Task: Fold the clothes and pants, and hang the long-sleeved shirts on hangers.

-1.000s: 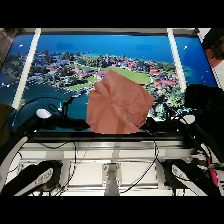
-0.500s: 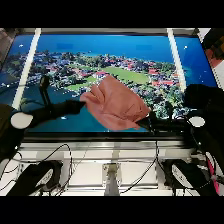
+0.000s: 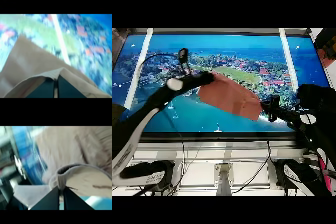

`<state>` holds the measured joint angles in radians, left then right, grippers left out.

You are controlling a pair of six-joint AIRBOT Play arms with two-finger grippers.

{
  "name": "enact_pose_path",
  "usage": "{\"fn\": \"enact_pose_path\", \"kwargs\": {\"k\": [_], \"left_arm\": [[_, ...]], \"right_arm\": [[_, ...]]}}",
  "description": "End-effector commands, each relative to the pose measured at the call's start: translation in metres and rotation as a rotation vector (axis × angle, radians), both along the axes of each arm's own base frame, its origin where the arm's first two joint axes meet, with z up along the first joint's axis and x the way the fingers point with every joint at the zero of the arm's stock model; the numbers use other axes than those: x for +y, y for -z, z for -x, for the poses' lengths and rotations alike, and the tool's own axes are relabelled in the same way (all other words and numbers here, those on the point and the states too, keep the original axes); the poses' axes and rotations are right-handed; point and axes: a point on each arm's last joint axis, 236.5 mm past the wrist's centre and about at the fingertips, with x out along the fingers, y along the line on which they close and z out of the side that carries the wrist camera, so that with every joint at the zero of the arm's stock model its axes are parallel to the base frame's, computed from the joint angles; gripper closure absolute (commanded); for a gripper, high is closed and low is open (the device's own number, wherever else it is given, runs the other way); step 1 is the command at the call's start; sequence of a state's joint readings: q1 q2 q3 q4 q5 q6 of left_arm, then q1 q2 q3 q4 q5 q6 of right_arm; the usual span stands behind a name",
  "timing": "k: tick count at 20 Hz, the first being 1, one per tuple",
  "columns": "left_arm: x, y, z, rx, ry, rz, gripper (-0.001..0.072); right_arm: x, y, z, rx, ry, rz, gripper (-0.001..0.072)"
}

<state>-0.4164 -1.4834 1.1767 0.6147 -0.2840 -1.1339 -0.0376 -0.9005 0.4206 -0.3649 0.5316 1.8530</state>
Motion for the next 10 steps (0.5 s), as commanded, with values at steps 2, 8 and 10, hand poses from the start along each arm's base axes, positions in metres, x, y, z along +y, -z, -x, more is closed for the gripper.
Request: {"fn": "enact_pose_path", "kwargs": {"k": [2,8,10], "left_arm": [[-0.030,0.029,-0.065,-0.095,-0.106,-0.015,0.0612],[0.000,-0.017,-0.079,-0.211,-0.135,-0.055,0.0142],[0.008,-0.061,-0.066,-0.275,-0.075,-0.093,0.0143]], "right_arm": [[-0.040,0.020,-0.032,0.030,0.202,0.035,0.0321],[-0.054,-0.002,-0.058,-0.116,-0.177,0.443,0.0190],[-0.073,0.007,-0.038,-0.014,-0.314,0.448,0.0189]]}}
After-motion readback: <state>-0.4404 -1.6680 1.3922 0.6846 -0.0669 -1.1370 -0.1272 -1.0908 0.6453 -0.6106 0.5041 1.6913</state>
